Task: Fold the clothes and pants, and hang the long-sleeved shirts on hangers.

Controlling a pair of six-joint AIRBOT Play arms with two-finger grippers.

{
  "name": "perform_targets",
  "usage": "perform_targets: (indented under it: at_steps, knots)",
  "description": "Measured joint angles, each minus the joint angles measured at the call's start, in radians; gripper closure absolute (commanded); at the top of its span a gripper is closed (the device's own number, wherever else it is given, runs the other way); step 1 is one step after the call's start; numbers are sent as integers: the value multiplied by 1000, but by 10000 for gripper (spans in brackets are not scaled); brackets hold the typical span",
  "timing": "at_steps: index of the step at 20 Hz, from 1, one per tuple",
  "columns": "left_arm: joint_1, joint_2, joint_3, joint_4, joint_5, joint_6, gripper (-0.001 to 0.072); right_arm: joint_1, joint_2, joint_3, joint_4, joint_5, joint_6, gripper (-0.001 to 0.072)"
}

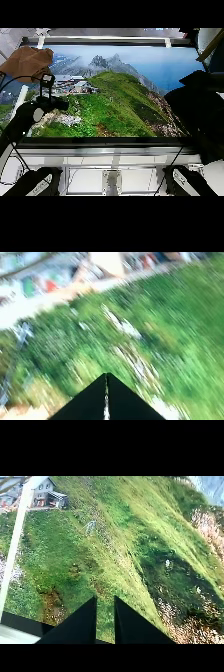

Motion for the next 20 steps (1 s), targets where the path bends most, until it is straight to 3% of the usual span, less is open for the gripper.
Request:
perform_targets:
  at_steps: [1, 2, 5, 6, 7, 8, 13, 20]
  knots:
    - [24, -19, 8, 1, 40, -2, 376, 0, -21, -2, -3, -5, 0, 578]
    - [51, -39, 24, 3, 72, -10, 333, 0, -39, -2, -3, -6, 0, 577]
    - [144, -131, 137, 7, 117, -16, 329, 0, -94, -4, -5, -13, 1, 578]
    - [176, -175, 198, 7, 120, -16, 274, 0, -110, -4, -5, -14, 2, 578]
    - [207, -232, 278, 8, 105, -11, 117, 0, -124, -4, -5, -15, 2, 577]
    - [232, -297, 372, 8, 70, 2, 94, 0, -137, -4, -5, -18, 2, 578]
    - [277, -666, 819, 16, -158, 68, 95, 0, -175, -4, -5, -49, 3, 578]
    - [258, -1018, 1109, 89, -247, 78, 97, 0, -186, -4, -4, -82, 4, 578]
